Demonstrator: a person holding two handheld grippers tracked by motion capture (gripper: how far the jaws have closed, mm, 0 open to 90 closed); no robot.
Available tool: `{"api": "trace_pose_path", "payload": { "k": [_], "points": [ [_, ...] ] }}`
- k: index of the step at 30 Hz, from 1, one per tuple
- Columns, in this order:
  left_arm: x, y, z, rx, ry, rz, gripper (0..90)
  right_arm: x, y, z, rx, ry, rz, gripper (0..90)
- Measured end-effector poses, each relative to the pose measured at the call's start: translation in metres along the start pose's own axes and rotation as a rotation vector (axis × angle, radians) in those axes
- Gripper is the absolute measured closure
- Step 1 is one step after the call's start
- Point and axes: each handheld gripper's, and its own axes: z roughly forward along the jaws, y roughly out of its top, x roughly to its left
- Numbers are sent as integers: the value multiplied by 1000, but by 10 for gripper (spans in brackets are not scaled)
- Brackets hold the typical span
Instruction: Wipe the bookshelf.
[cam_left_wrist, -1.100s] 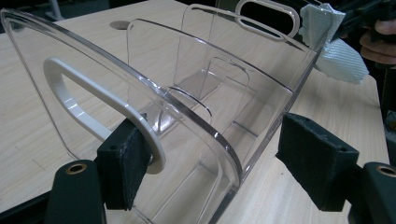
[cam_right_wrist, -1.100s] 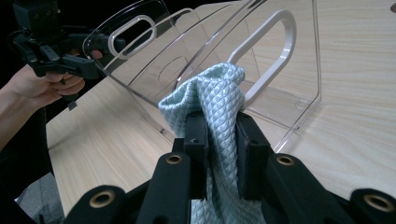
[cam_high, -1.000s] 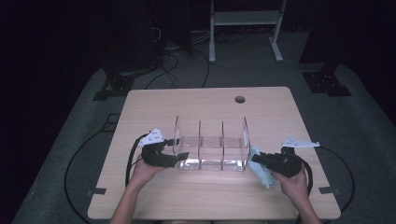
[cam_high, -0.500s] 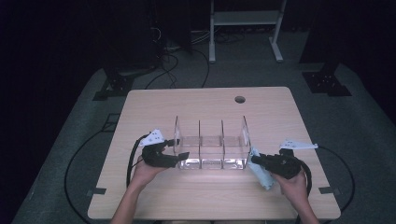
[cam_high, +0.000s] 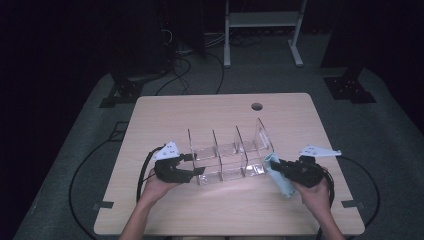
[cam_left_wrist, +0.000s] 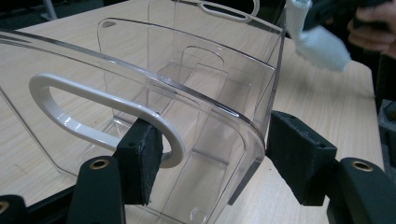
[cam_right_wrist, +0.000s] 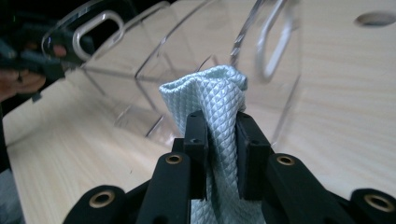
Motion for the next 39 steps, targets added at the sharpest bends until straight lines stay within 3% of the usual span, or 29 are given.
{"api": "trace_pose_path", "payload": {
  "k": [5,8,10,12,14,17,20,22,26,32,35,39],
  "points": [
    [-3,0,-1,5,-13,2,382,-4,4,-4,-25,-33,3,766],
    [-6,0,-2,5,-40,8,408,-9,-4,8,25,-68,-6,766],
    [-7,-1,-2,1,-54,16,421,-15,-12,18,75,-68,14,765],
    [-7,-2,-2,-5,-65,20,431,-20,-15,21,86,-63,33,765],
    [-8,-2,-3,-3,-69,21,433,-19,-12,17,59,-58,44,764],
    [-10,-2,-3,0,-59,25,430,-16,-2,7,15,-57,24,764],
    [-17,-1,1,28,-11,59,393,-16,0,7,19,-59,16,762],
    [-19,1,2,39,7,59,380,-18,-1,8,22,-60,26,762],
    [-18,-1,2,18,-5,45,411,-22,-1,5,1,-67,30,762],
    [-21,-3,-2,15,-57,62,445,-20,11,2,-26,-68,19,763],
    [-20,-5,-4,13,-66,72,454,-20,7,11,-6,-71,11,763],
    [-20,-6,-4,7,-70,74,459,-29,-7,30,67,-84,31,763]
  ]
}}
